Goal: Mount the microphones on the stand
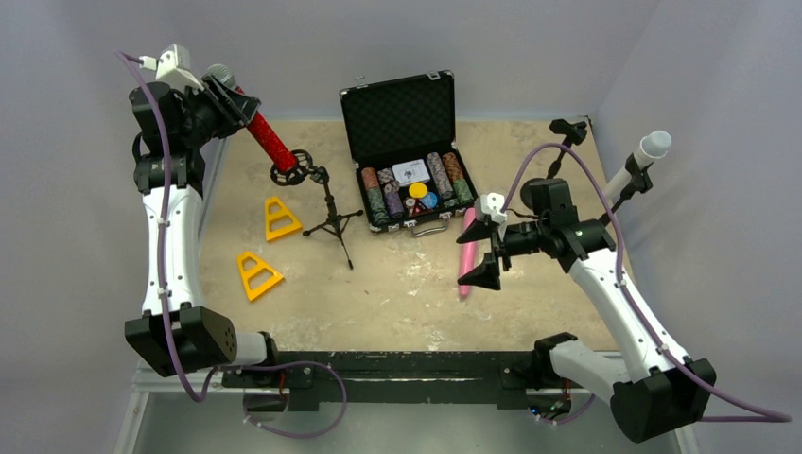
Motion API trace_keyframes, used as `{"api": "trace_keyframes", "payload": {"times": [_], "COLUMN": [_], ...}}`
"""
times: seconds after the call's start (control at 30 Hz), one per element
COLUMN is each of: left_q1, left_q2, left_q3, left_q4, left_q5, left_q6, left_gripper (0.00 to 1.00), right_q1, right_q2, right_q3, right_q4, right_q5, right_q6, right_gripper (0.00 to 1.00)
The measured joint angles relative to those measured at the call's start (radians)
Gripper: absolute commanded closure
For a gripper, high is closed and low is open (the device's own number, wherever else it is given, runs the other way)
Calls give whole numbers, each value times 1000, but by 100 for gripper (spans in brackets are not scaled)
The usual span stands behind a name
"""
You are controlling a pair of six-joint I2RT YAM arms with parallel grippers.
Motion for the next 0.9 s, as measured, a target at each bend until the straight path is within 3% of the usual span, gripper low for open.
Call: {"api": "trace_keyframes", "payload": {"times": [0.2, 0.37, 0.67, 0.9], "left_q1": [0, -1, -1, -1], "left_q2": [-1, -20, -36, -43], "left_q3": [-9, -53, -93, -104], "left_q4": [8, 43, 98, 109], "left_q5": [0, 4, 12, 14], "left_q6": [9, 10, 6, 2], "left_gripper": [100, 100, 100, 100], "right_q1": [58, 166, 374, 454], "right_q2": [19, 221, 446, 710], "right_q3": [5, 138, 244, 444], "right_q4": [49, 96, 660, 876], "right_q5": [-62, -79, 124, 243], "right_q6": [-142, -154, 235, 461], "right_gripper": [1, 1, 7, 9]}}
